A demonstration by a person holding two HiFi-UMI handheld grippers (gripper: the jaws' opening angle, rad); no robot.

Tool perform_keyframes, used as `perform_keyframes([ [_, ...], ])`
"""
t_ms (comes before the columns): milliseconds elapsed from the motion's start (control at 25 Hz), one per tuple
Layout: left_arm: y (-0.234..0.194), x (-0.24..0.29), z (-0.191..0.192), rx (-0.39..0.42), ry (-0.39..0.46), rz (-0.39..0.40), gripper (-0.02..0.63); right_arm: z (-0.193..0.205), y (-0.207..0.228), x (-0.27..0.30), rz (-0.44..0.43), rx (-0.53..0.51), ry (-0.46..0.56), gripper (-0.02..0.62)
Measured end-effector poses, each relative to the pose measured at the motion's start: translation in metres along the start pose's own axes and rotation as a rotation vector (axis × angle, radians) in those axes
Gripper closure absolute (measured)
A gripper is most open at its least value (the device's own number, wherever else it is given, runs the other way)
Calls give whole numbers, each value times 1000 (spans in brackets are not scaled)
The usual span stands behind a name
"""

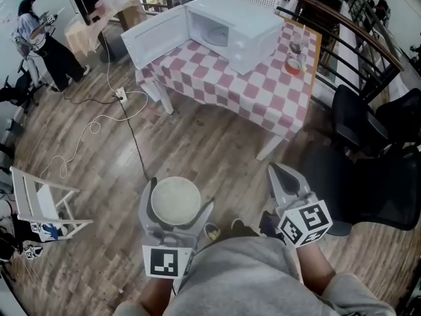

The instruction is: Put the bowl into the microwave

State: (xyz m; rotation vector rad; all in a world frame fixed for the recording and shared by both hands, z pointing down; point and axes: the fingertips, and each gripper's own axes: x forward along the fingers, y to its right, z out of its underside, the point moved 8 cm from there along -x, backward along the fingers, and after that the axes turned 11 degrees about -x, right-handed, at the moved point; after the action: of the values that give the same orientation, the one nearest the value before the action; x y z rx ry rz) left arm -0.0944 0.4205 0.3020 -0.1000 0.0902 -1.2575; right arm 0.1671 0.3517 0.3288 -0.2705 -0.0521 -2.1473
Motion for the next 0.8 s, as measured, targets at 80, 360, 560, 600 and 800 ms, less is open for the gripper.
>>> perform_keyframes([
  [80,-5,-3,-1,4,1,4,65,-2,-5,1,9,6,4,595],
  [360,-17,-7,-1,-7,6,10,66,-8,-21,3,3,14,2,595],
  [560,-18,-8,1,-14,15,18,66,-6,-27,3,-15,13,4,597],
  [600,-18,-8,2,-19,7,20,66,-7,-27,4,-18,16,6,597],
  [800,-16,-5,1,-39,2,25,66,-11,-29,10,-39,22,12,597],
])
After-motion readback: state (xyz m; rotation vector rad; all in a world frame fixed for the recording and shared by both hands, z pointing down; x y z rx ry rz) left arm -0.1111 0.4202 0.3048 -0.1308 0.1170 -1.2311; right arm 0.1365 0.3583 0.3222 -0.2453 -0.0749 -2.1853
